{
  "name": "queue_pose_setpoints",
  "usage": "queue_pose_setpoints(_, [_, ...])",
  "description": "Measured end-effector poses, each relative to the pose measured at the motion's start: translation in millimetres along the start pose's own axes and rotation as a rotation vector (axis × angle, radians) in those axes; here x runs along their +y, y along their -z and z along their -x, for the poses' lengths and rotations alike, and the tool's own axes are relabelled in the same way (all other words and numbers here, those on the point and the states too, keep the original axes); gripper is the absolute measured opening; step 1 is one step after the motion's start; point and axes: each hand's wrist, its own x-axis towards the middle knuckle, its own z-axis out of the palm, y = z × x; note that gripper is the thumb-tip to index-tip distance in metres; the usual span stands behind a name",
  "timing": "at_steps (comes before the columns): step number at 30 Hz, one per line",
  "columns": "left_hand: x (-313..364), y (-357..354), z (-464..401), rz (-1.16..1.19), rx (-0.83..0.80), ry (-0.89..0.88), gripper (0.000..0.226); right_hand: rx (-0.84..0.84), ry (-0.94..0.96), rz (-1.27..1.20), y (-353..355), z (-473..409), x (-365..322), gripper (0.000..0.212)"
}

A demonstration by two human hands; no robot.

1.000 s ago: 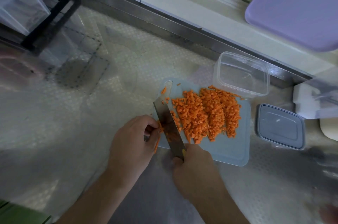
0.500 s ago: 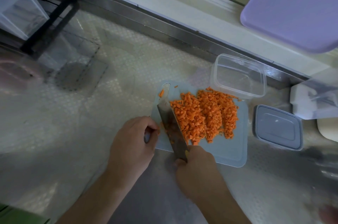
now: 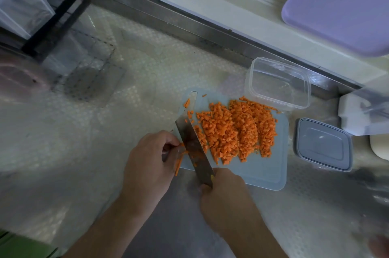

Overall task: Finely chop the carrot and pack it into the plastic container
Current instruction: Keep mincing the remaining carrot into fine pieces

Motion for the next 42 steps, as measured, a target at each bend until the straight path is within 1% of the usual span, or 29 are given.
queue_pose_setpoints(2, [1,0,-2,0.000,-0.009,0.015,0.012,-0.005,-0.010,0.030,-1,1,-1,0.020])
queue_pose_setpoints(3, [1,1,-3,0.002,-0.015,0.017,0.014,-0.008,-0.012,0.036,0,0,-2,0.023])
queue_pose_setpoints(5, [4,4,-5,0.013,-0.029,0.008,0.015,-0.011,-0.010,0.017,0,-1,-2,0.019])
queue_pose_setpoints(8, [8,16,1,0.007,-0.039,-0.031,0.012,0.018,0.013,-0.030,0,-2,1,0.003])
queue_pose_setpoints(11, [6,22,19,-0.153,-0.063,-0.050,0.028,0.043,0.027,-0.054,0,-4,5,0.005])
queue_pose_setpoints(12, [5,20,25,-0.217,-0.073,-0.051,0.029,0.046,0.026,-0.058,0,-3,6,0.004])
queue_pose_setpoints(14, [3,13,35,-0.304,-0.084,-0.052,0.025,0.035,0.020,-0.054,0,-3,6,0.004])
queue_pose_setpoints(16, [2,6,41,-0.325,-0.075,-0.055,0.021,0.032,0.021,-0.061,0,-3,6,0.010])
queue_pose_setpoints(18, [3,3,43,-0.330,-0.057,-0.057,0.019,0.037,0.025,-0.067,3,-4,8,0.003])
queue_pose_setpoints(20, [3,4,43,-0.348,-0.039,-0.053,0.015,0.050,0.026,-0.061,6,-5,10,0.011])
queue_pose_setpoints(21, [1,6,43,-0.352,-0.026,-0.047,0.013,0.056,0.028,-0.056,7,-6,12,0.011])
queue_pose_setpoints(23, [-5,11,37,-0.331,-0.011,-0.032,0.009,0.071,0.023,-0.061,10,-6,12,0.002])
queue_pose_setpoints(25, [-12,15,28,-0.279,0.001,-0.029,0.004,0.082,0.029,-0.069,12,-5,13,0.003])
queue_pose_setpoints(28, [-9,14,11,-0.202,0.000,-0.051,0.005,0.083,0.037,-0.067,14,-3,13,0.003])
queue_pose_setpoints(32, [3,7,1,-0.173,-0.037,-0.091,0.006,0.069,0.043,-0.054,15,-2,14,0.006])
queue_pose_setpoints(39, [1,4,7,-0.100,-0.029,-0.103,0.012,0.061,0.065,-0.009,9,-4,7,0.020])
queue_pose_setpoints(42, [-2,1,8,-0.106,-0.024,-0.099,0.013,0.064,0.062,0.015,7,-6,6,0.020])
